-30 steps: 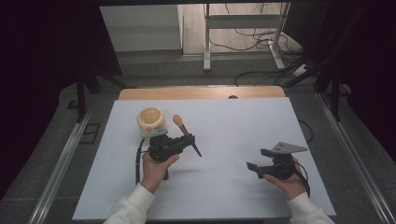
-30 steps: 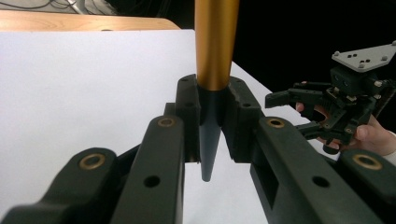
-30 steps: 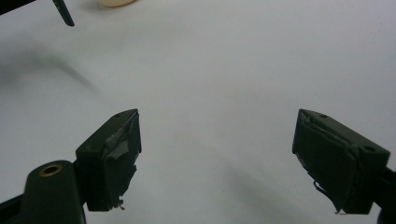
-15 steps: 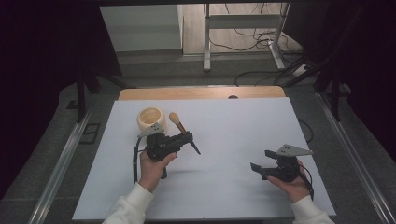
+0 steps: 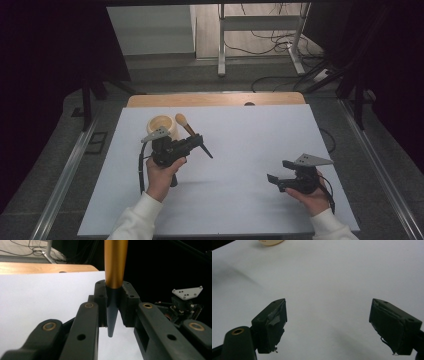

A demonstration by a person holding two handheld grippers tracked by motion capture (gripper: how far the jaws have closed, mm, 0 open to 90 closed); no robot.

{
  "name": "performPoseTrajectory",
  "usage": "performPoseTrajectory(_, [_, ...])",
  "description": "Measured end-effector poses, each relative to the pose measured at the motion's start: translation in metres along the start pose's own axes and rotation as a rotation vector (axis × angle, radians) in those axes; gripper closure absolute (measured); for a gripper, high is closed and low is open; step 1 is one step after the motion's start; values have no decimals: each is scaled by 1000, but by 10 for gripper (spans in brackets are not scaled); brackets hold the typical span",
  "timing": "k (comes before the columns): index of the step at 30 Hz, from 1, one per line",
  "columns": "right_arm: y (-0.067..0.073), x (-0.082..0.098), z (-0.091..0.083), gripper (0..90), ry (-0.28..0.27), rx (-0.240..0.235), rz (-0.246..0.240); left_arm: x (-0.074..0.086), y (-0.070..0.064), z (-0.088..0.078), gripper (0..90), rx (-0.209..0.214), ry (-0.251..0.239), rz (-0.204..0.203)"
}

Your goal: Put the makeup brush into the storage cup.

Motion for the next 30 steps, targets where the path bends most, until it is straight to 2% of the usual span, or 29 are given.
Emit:
performPoseTrajectory(5, [-1, 0, 0, 154, 3, 5, 1, -8, 0, 1, 783, 0, -5, 5])
performPoseTrajectory(7, [-1, 0, 0, 154, 5, 6, -1, -10, 1, 1, 783, 9, -9, -7])
performPoseTrajectory(13, [-1, 1, -1, 154, 8, 16, 5, -16, 4, 0, 783, -3, -12, -9])
performPoseTrajectory(30, [0, 2, -2, 154, 8, 12, -4, -43, 5, -9, 783, -31, -34, 17])
Point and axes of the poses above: each handheld gripper's, and its own axes: z roughly forward along the jaws, x roughly out of its underside, y roughly to its left, the point moved 3 cm from there along z, roughly forward along the jaws, and after that the axes turned 12 degrees about -z, right-handed, at the moved point
